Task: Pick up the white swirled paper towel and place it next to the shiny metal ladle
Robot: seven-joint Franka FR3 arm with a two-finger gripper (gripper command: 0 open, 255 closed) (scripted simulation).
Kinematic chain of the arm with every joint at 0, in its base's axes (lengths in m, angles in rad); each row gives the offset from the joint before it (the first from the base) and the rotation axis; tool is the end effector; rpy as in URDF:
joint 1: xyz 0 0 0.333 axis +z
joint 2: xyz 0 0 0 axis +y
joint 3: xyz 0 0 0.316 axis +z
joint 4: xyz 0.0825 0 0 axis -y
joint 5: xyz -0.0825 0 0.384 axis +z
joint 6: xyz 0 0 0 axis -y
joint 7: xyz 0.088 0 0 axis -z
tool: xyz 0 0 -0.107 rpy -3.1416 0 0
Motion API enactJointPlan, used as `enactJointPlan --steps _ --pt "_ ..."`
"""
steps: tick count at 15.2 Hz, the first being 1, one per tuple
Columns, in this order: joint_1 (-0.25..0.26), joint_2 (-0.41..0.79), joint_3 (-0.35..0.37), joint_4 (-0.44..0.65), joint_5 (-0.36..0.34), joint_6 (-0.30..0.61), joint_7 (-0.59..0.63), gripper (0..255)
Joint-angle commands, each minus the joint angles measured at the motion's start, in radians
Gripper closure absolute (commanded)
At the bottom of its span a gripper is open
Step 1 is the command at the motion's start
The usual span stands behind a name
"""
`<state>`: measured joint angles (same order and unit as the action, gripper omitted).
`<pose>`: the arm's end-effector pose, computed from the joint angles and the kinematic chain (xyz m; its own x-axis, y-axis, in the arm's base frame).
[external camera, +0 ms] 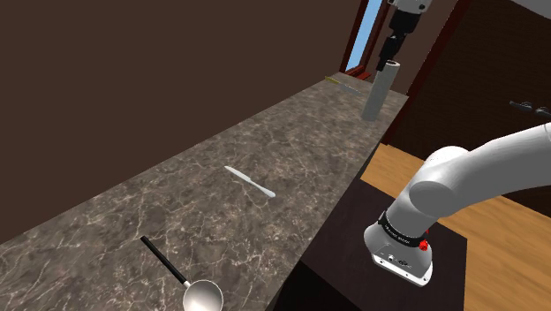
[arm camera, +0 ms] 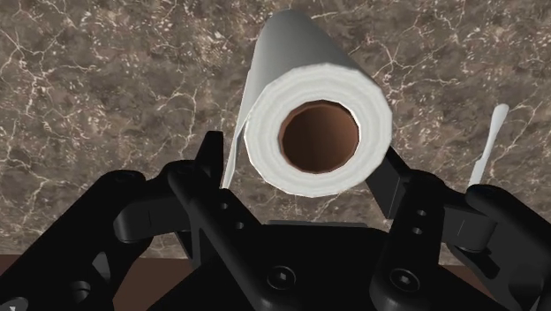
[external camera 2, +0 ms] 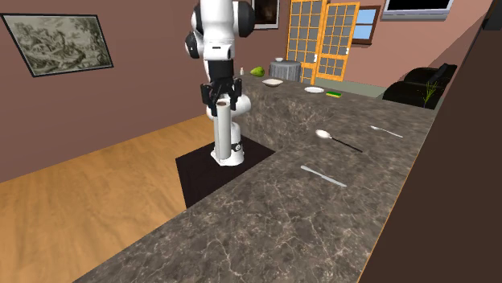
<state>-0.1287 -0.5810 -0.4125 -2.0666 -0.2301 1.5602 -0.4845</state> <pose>0.2937 -0.2572 0.6322 0.9996 -0.0049 0.0264 -0.0055 -0.9997 0.0229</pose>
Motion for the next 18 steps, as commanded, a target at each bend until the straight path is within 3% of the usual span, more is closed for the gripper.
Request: enactJointPlan --steps 1,12,18 --pt "0.003 0.009 0.003 0.033 0.004 -0.025 -0.002 255" --pt "0.016 0.069 0.009 0.228 0.025 -0.161 -0.021 255" --pt "0.041 0.024 0.14 0.169 0.071 -0.169 0.136 255"
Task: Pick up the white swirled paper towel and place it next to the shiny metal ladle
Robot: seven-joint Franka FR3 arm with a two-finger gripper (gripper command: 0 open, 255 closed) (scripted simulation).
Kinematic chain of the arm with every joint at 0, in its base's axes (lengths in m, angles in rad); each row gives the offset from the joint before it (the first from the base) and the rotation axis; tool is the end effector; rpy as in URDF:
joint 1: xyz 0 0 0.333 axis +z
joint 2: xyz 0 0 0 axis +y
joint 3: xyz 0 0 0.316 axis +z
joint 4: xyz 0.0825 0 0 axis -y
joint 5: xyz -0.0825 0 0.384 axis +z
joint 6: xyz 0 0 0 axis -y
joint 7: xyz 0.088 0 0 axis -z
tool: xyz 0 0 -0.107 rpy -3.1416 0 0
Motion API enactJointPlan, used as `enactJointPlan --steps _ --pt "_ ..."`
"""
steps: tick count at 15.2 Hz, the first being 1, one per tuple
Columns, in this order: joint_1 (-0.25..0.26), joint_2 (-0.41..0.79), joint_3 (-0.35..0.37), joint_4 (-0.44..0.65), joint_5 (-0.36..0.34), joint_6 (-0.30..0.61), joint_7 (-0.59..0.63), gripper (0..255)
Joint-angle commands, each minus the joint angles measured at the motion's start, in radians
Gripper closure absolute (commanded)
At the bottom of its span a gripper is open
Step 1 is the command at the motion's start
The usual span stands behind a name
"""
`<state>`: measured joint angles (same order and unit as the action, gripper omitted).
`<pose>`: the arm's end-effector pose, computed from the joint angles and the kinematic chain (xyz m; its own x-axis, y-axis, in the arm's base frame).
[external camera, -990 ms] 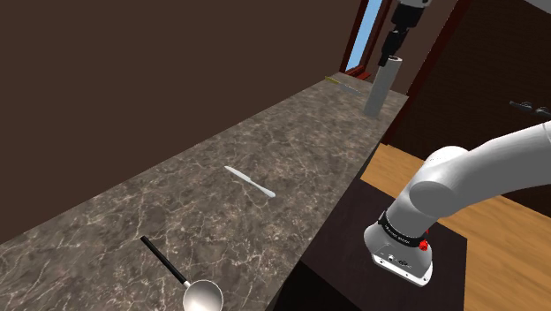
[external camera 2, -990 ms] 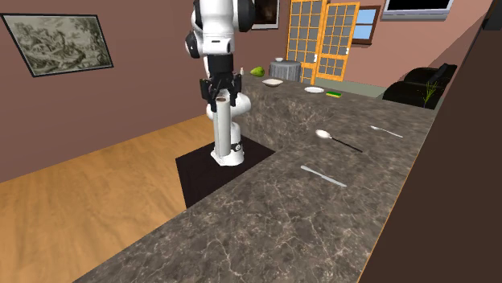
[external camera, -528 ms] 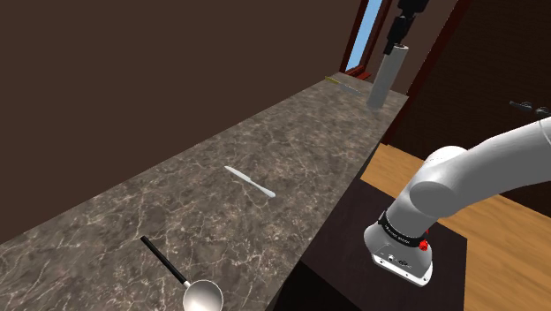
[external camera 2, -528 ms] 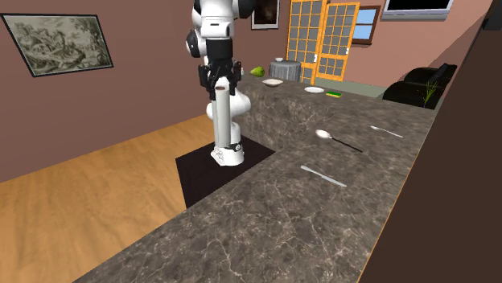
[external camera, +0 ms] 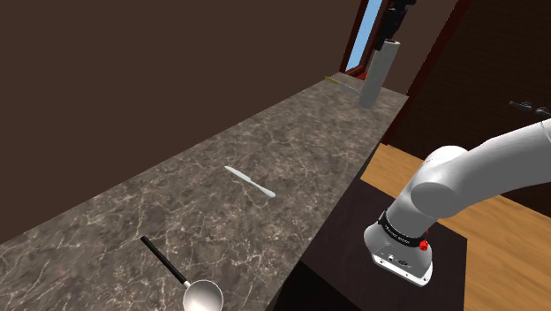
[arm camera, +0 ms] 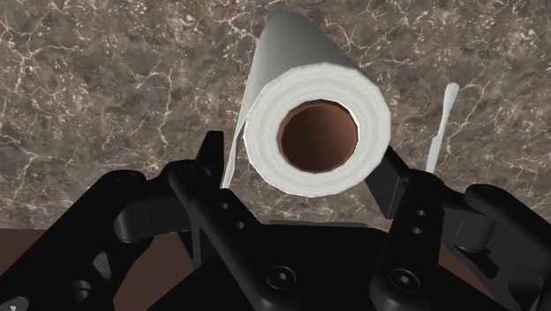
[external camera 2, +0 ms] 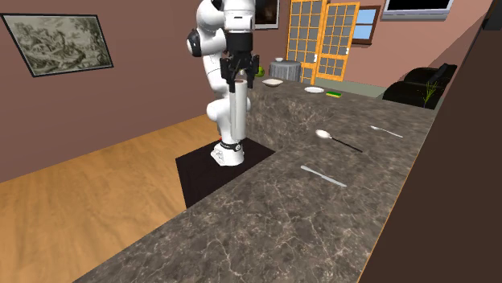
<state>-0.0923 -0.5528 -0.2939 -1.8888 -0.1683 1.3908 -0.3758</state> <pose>0.3121 -0.1938 0.7001 0.9996 -0.0039 0.0263 -0.0045 -0.9997 0.0230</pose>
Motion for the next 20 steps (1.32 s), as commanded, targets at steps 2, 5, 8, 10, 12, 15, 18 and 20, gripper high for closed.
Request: enactJointPlan --steps 2,5,8,10,12,15,18,20 --pt "0.015 -0.011 0.062 -0.02 0.028 0.0 0.078 255" --pt "0.032 -0.012 0.123 -0.029 0.058 0.0 0.153 255" --pt "0.05 -0.004 0.182 -0.028 0.089 0.002 0.227 255" --pt "0.062 0.007 0.22 -0.022 0.108 0.004 0.276 255" --pt "0.074 0.022 0.258 -0.012 0.128 0.007 0.324 255" --pt "0.092 0.053 0.315 0.012 0.155 0.011 0.397 255" --pt "0.11 0.092 0.37 0.046 0.177 0.016 0.469 255" --pt "0.122 0.123 0.407 0.074 0.189 0.019 0.518 255"
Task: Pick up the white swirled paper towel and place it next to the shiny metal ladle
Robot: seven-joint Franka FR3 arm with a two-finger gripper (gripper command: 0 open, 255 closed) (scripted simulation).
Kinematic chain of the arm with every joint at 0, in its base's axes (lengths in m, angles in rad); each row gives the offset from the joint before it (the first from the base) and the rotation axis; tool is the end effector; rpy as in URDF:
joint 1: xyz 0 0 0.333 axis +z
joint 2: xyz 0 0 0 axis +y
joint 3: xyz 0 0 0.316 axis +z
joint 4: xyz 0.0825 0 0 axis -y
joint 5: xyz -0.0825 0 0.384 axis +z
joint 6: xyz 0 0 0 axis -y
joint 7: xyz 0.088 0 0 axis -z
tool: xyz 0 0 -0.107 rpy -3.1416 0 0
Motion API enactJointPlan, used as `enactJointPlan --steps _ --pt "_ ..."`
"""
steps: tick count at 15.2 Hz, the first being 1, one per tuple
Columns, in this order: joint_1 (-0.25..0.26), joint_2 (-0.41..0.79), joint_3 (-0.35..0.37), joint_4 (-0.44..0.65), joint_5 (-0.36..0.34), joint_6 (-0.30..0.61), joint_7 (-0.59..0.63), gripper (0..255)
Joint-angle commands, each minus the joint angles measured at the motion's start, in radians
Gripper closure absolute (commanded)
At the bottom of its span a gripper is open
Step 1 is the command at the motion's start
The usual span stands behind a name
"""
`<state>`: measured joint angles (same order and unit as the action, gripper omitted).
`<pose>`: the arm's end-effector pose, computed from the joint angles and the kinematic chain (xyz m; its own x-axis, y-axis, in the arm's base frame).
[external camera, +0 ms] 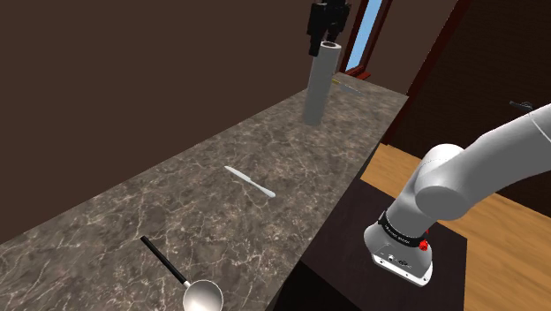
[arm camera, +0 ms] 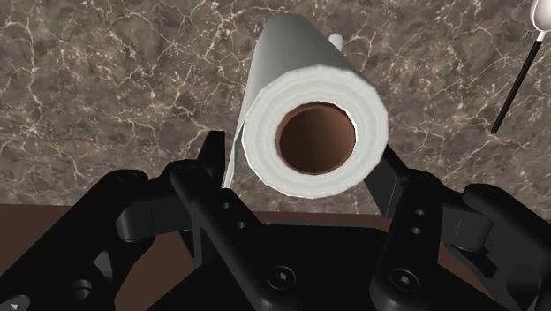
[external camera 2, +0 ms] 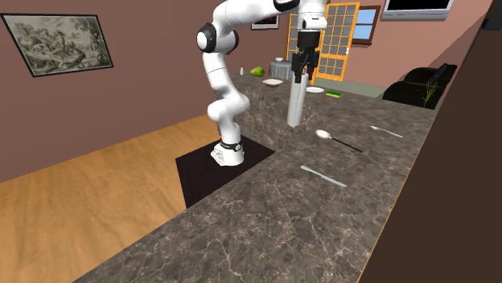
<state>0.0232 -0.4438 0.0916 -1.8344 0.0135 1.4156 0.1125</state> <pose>0.3892 0.0574 0.6981 0.9997 -0.0035 0.0261 -0.0041 -0.9997 0.0232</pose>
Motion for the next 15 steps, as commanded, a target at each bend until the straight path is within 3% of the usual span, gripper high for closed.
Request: enactJointPlan --steps 1,9,15 --pt "0.013 0.032 0.039 0.036 0.012 -0.004 0.054 255" --pt "0.062 0.208 0.184 0.211 0.02 -0.003 0.252 255" --pt "0.116 0.395 0.291 0.412 -0.028 -0.027 0.411 255"
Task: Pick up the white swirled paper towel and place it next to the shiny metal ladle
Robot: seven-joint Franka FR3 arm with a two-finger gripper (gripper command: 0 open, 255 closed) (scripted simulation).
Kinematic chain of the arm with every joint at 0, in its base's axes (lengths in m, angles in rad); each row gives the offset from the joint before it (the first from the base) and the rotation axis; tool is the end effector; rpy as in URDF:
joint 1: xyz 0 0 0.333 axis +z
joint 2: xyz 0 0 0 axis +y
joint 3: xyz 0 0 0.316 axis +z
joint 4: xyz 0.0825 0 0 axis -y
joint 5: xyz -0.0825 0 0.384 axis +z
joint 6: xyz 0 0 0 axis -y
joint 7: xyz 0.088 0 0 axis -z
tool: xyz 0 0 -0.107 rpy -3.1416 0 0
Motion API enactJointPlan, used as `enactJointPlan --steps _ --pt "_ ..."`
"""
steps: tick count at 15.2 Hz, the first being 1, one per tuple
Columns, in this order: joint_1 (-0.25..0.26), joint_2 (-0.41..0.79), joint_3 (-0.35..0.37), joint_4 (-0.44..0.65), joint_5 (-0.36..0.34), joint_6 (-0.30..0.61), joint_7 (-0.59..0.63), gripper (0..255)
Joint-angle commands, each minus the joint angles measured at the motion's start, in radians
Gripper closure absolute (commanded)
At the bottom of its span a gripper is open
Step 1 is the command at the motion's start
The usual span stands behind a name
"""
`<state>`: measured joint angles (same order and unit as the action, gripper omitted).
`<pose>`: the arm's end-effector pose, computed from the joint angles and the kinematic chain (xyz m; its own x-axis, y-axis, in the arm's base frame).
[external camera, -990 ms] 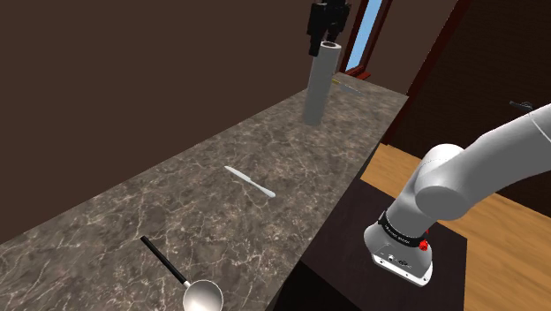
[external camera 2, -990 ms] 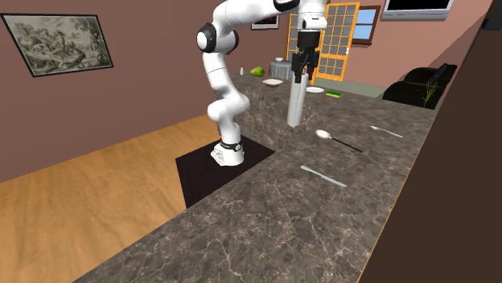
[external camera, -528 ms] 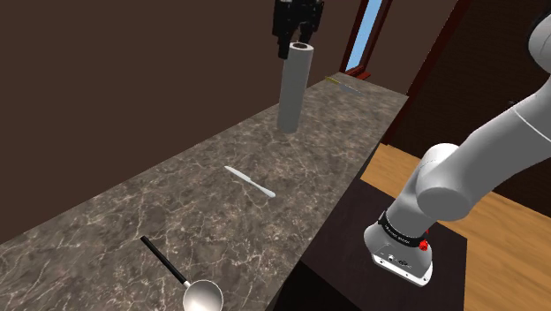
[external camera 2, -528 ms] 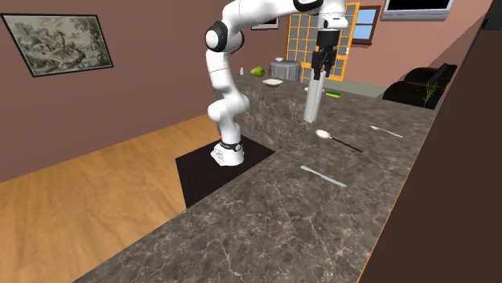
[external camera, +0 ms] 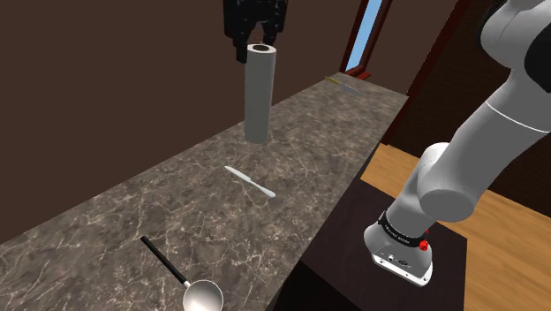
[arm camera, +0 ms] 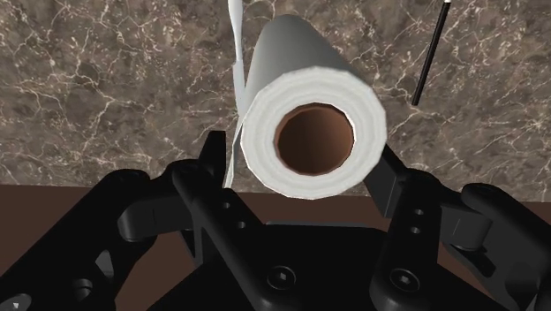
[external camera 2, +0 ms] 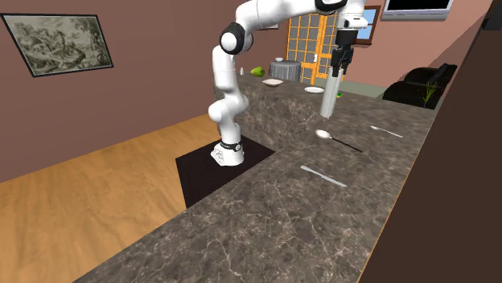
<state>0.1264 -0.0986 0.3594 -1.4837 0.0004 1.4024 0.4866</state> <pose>0.4413 0.2465 0.6987 0.9997 -0.0018 0.0258 -0.0025 -0.9997 0.0251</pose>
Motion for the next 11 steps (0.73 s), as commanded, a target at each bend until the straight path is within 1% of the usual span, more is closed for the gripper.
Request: enactJointPlan --steps 1,3,11 --pt "0.026 0.087 0.039 0.102 -0.029 -0.022 0.064 255" --pt "0.052 0.152 0.064 0.177 -0.057 -0.039 0.108 255" --pt "0.04 0.089 0.052 -0.009 -0.03 0.091 0.094 255"
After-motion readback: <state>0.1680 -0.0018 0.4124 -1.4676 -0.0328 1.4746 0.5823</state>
